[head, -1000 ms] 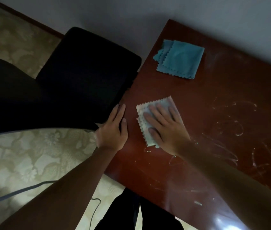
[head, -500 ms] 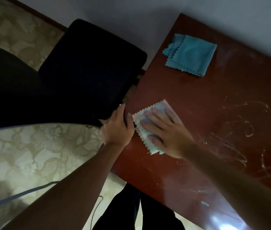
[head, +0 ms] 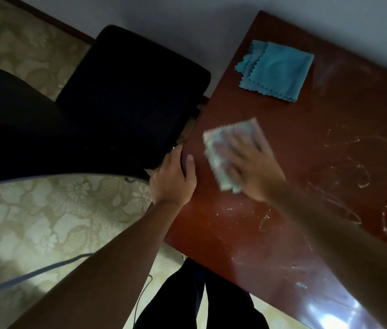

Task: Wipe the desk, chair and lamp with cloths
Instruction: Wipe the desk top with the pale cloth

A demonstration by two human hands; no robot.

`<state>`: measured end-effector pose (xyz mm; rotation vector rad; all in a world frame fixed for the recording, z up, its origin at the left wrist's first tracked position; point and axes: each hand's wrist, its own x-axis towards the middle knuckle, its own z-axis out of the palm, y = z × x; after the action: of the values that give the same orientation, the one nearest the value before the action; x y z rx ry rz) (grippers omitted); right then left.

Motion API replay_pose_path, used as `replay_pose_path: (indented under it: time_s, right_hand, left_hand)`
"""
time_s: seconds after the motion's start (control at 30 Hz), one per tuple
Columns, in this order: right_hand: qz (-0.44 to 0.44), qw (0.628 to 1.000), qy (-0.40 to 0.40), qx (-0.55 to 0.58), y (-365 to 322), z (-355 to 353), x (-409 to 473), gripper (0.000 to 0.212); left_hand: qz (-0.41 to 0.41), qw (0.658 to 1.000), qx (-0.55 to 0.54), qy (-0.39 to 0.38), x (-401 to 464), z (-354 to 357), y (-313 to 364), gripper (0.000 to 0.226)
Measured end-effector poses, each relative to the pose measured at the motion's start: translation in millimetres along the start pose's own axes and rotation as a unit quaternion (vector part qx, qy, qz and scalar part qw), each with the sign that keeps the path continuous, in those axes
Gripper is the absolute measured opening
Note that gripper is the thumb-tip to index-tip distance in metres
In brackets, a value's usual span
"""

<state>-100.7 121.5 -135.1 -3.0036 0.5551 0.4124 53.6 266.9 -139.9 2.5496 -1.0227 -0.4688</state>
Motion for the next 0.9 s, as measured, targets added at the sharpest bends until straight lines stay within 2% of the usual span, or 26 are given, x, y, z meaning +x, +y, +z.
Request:
replay_pose_path:
  time_s: [0.07, 0.13, 0.23, 0.3, 0.37, 0.43, 0.53, 0.6, 0.67, 0.73, 0.83, 0.87, 0.9]
  right_hand:
    - [0.105, 0.994, 0.024, 0.028, 21, -9, 31, 0.056]
    - [0.148, 0.987, 0.042, 0.05, 15, -12, 44, 0.056]
    - [0.06, 0.997, 0.05, 0.015, -33, 3, 9, 0.057]
    - [-0.001, 0.999, 0.036, 0.04, -57, 13, -29, 0.055]
    - [-0.044, 0.998, 0.008, 0.038, -47, 14, -41, 0.053]
    - [-0.026, 1.0, 0.013, 0.004, -11, 10, -21, 0.055]
    - [0.124, 0.991, 0.04, 0.02, 43, -8, 30, 0.06]
    - [0.164, 0.985, 0.057, 0.012, 31, -10, 38, 0.062]
    - [0.112, 0.992, 0.053, -0.02, -14, 3, 16, 0.059]
    - [0.035, 0.999, 0.038, -0.004, -52, 17, -27, 0.057]
    - [-0.051, 0.999, -0.002, 0.005, -24, 15, -45, 0.051]
    - [-0.027, 1.0, -0.006, 0.004, -3, 13, -37, 0.052]
    - [0.033, 0.999, -0.008, 0.021, 19, 8, -25, 0.055]
  left_hand:
    - [0.002, 1.0, -0.001, 0.002, 1, 1, -1, 0.047]
    - [0.002, 1.0, 0.001, 0.002, 1, 2, -1, 0.05]
    - [0.008, 1.0, -0.002, 0.008, -1, 2, -1, 0.057]
    - [0.007, 1.0, -0.003, 0.009, 0, 0, 0, 0.055]
    - [0.001, 1.0, -0.002, 0.003, -1, 0, -1, 0.05]
    - [0.005, 1.0, 0.001, 0.0, 0, 1, -1, 0.047]
    - [0.0, 1.0, 0.008, 0.003, 1, 3, -2, 0.047]
    - [-0.001, 1.0, 0.015, 0.004, 0, 5, -3, 0.047]
    - [0.008, 1.0, 0.013, 0.011, 0, 5, -4, 0.047]
    - [0.017, 1.0, 0.005, 0.016, -1, 4, -4, 0.047]
    - [0.018, 1.0, 0.012, 0.015, -1, 6, -5, 0.048]
    - [0.017, 1.0, 0.014, 0.014, 0, 6, -5, 0.049]
    - [0.015, 1.0, 0.012, 0.014, 0, 7, -4, 0.049]
